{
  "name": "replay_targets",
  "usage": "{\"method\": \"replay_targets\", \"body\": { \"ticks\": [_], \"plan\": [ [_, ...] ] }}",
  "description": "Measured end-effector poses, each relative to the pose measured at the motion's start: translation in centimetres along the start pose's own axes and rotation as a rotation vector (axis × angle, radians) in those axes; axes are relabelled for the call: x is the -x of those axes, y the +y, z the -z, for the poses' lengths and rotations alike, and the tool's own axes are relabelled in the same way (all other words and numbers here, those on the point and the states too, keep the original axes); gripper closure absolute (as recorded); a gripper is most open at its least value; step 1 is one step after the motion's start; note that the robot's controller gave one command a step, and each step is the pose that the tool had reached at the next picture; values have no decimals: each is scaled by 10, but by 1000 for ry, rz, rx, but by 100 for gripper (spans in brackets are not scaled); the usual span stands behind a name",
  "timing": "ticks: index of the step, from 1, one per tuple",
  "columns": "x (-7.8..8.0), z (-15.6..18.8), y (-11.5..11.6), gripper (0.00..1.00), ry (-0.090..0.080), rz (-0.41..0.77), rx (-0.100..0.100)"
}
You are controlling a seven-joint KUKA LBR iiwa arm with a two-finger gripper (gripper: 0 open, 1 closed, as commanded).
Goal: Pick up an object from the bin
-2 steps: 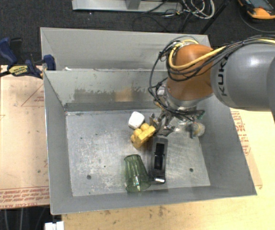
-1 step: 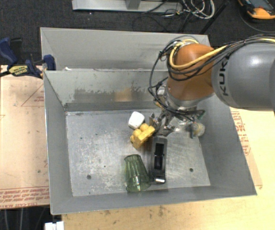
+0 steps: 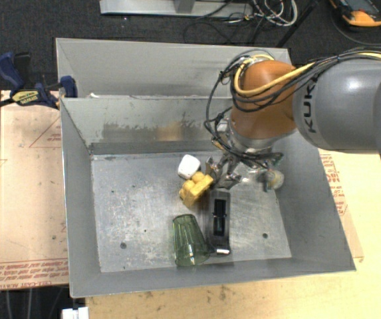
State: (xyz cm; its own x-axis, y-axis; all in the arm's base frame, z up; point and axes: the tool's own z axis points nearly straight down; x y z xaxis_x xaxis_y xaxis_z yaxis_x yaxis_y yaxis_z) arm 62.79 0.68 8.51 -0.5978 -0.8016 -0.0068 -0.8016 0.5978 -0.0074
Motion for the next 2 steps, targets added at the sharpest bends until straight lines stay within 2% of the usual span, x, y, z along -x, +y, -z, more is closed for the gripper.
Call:
{"method": "replay_targets", "body": {
  "ticks": [1,2],
  "plan": [
    [7,-5,-6,100,4,-29,7],
    [12,-7,-4,100,8,-1,5]
  ]
}}
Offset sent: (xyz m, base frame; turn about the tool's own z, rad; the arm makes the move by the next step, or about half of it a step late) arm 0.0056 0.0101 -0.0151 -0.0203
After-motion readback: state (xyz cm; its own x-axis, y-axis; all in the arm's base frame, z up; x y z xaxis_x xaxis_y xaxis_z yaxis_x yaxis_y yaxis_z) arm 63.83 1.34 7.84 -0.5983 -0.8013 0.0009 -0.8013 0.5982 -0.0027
